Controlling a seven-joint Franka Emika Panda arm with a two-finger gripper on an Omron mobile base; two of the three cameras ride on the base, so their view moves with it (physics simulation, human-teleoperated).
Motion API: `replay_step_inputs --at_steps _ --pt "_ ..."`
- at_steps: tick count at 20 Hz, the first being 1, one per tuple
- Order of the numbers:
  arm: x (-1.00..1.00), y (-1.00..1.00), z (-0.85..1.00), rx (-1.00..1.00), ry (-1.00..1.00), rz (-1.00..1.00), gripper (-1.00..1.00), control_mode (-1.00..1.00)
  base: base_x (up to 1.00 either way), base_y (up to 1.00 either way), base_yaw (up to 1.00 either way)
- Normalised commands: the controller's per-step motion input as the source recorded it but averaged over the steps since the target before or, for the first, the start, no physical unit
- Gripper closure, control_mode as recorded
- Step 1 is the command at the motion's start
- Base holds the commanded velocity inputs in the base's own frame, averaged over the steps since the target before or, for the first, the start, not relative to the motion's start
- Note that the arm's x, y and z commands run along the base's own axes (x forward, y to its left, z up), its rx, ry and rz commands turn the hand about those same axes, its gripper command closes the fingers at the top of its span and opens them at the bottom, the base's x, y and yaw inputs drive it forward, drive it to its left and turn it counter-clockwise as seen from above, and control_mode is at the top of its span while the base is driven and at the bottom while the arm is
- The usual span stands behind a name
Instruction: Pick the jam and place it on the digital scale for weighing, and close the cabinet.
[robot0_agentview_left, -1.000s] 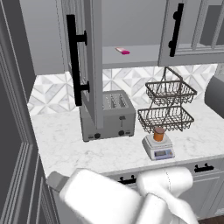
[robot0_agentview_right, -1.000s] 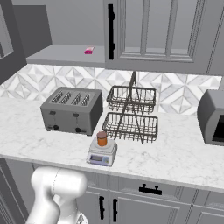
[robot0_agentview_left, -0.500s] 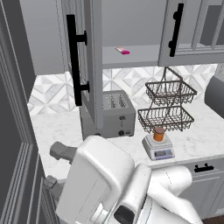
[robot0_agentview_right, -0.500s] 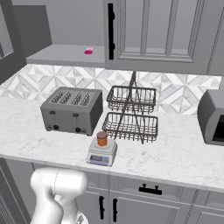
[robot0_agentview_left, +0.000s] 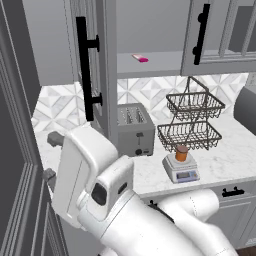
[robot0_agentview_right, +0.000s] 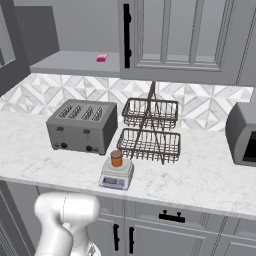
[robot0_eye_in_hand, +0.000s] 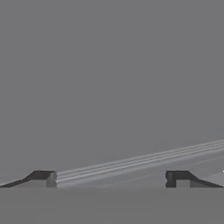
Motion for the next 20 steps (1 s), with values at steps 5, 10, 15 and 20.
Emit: replay_step_inputs --at_steps 5,10,15,20 --pt "0.79 -0.02 -0.02 0.0 0.09 -0.19 -1.0 -1.0 0.0 0.0 0.0" --pt "0.45 -0.2 0.0 0.0 0.03 -0.24 -1.0 -1.0 0.0 0.0 0.0" --pt "0.39 -0.22 -0.02 0.0 0.05 -0.32 -1.0 -1.0 0.0 0.0 0.0" --pt "0.4 -0.23 0.0 0.0 0.07 -0.29 -1.0 -1.0 0.0 0.0 0.0"
